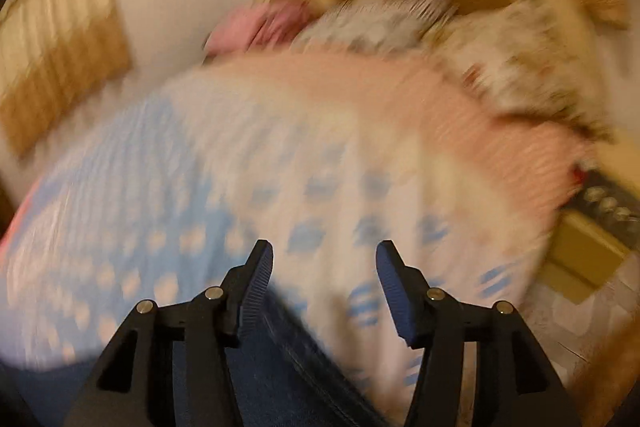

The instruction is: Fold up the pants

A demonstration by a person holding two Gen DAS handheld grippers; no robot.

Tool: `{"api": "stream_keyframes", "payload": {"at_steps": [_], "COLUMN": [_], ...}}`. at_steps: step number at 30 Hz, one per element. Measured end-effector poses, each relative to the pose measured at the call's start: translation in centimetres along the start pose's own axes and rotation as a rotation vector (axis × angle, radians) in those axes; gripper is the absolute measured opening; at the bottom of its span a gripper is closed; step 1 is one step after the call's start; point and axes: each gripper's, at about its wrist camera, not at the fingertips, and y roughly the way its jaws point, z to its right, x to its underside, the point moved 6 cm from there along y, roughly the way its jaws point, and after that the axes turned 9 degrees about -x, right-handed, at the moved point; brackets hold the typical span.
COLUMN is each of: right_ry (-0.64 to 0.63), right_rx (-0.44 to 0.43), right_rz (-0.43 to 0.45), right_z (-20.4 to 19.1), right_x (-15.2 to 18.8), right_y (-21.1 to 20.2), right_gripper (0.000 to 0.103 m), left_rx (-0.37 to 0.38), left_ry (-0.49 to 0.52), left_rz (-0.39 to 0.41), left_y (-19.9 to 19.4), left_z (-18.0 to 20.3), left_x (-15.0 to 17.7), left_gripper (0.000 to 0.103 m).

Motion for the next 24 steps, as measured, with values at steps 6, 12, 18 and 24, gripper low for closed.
{"api": "stream_keyframes", "payload": {"at_steps": [6, 12, 18, 24], "right_ry": [-0.24, -0.493, -0.586, -0.634], "right_rx": [-0.381, -0.847, -0.972, -0.985], "right_rz": [-0.048, -0.23, -0.374, -0.531], "right_z": [-15.0, -36.6, -50.1, -57.5], "right_x": [2.4, 13.0, 20.7, 25.0], "right_y": [-5.2, -10.5, -10.8, -8.6], "right_gripper": [0.056, 0.055, 0.041, 0.041], "left_rx": [-0.002, -0.063, -0.15, -0.177], "left_ry": [-0.048, -0.028, -0.018, -0.019], "left_rz": [-0.001, 0.051, 0.12, 0.079], "left_y": [-0.1, -1.5, -1.8, 0.6], "left_z": [-3.1, -6.8, -11.2, -14.2], "left_x": [0.7, 1.0, 1.1, 2.5], "left_gripper": [0.061, 0.063, 0.075, 0.076]}}
